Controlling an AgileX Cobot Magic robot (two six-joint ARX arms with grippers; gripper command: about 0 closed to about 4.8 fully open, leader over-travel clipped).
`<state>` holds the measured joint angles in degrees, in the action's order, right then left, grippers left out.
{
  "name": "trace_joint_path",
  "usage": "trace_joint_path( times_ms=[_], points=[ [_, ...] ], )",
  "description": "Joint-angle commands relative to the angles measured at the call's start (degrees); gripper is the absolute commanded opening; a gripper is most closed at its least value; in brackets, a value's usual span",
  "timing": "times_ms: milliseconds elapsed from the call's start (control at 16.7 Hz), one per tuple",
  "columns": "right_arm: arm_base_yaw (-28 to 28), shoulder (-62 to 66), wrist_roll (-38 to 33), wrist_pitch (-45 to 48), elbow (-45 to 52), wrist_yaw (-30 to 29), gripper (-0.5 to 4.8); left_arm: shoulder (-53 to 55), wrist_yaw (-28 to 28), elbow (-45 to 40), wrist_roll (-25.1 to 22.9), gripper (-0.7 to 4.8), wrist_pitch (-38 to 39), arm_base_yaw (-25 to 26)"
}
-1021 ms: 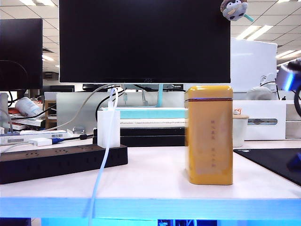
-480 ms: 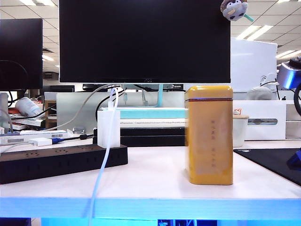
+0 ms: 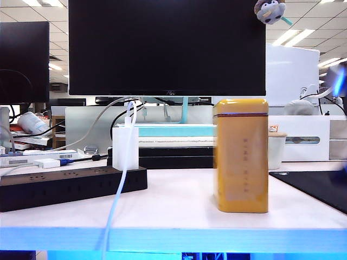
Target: Plug the white charger into the left socket.
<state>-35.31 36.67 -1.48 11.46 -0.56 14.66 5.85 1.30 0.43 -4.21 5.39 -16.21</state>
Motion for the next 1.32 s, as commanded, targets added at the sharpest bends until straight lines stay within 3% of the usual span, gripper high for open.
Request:
trace_joint_path(
  times_ms=[60, 360, 661, 1021, 1321],
  points=[
    [0.11, -7.3, -0.02, -5.03, 0.52, -0.44, 0.51, -0.37, -0.15, 0.13, 0.13, -0.01, -0.31, -0.02],
    [4.24, -20.13, -0.02, -9.53, 0.52, -0.66, 0.51, -2.4, -0.11, 0.15, 0.13, -0.01, -0.17, 2.16],
    [17.77, -34.8, -0.02, -9.94, 0.52, -0.63, 0.51, -5.68, 0.0, 0.15, 0.13, -0.01, -0.17, 9.51],
    [29.75, -36.46, -0.02, -9.79, 0.5, -0.63, 0.51, -5.68, 0.0, 0.13, 0.13, -0.01, -0.04, 9.51],
    [32.54, -36.46, -0.02, -14.05, 0.5, -2.56, 0.51, -5.66, -0.02, 0.13, 0.13, -0.01, 0.09, 9.51]
  ],
)
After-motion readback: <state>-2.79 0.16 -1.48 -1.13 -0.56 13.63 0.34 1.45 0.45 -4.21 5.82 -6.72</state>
